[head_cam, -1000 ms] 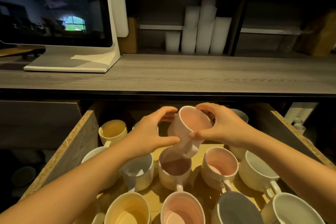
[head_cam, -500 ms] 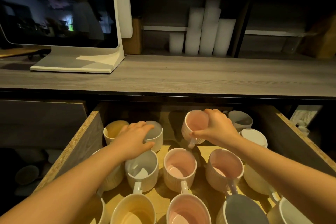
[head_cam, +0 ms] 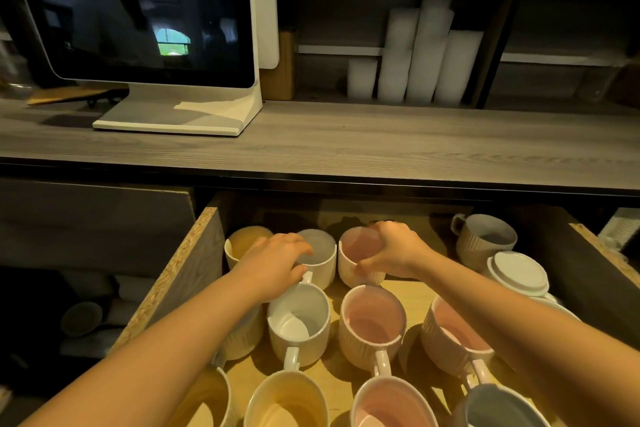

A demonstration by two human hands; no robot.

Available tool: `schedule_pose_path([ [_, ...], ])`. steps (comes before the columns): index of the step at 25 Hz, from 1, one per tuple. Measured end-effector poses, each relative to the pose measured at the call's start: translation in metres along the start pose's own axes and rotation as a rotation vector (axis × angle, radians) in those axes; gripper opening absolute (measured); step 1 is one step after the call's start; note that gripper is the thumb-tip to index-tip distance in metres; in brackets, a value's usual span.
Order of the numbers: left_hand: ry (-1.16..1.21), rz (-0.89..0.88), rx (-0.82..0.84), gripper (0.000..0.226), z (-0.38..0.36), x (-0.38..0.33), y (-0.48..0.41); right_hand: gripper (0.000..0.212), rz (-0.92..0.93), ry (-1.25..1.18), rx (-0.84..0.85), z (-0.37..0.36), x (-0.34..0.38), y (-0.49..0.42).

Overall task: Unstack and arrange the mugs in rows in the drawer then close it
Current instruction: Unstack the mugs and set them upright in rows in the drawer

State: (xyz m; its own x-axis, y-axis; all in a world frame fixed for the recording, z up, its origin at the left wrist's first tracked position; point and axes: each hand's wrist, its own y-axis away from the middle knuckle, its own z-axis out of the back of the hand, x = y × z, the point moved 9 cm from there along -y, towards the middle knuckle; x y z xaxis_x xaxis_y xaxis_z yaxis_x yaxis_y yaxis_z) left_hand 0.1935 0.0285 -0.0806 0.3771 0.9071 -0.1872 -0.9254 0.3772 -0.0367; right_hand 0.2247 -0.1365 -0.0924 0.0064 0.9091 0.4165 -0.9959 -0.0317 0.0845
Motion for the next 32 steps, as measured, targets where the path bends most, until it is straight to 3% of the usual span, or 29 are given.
schedule_pose_path([
  [14,-0.135,-0.037,-0.019,0.024,-0.007,-0.004,-0.004,0.070,0.040,-0.048,0.019,-0.002,-0.008,0.005],
  [20,-0.026,0.015,0.026,0.023,-0.012,0.003,-0.005,0.075,0.063,-0.043,0.029,-0.003,-0.008,0.005],
  [23,0.003,0.048,-0.005,0.034,-0.006,0.001,-0.012,0.075,0.070,-0.040,0.028,-0.002,-0.006,0.004],
  [26,-0.176,0.112,-0.052,0.052,0.003,0.001,-0.029,0.073,0.073,-0.045,0.022,-0.002,-0.006,0.004],
  [30,-0.251,0.316,0.118,0.060,-0.008,0.018,-0.045,0.073,0.054,-0.061,0.020,-0.004,-0.010,0.001],
  [32,-0.230,0.342,0.127,0.056,-0.009,0.019,-0.048,0.072,0.045,-0.080,0.019,-0.004,-0.012,0.000],
])
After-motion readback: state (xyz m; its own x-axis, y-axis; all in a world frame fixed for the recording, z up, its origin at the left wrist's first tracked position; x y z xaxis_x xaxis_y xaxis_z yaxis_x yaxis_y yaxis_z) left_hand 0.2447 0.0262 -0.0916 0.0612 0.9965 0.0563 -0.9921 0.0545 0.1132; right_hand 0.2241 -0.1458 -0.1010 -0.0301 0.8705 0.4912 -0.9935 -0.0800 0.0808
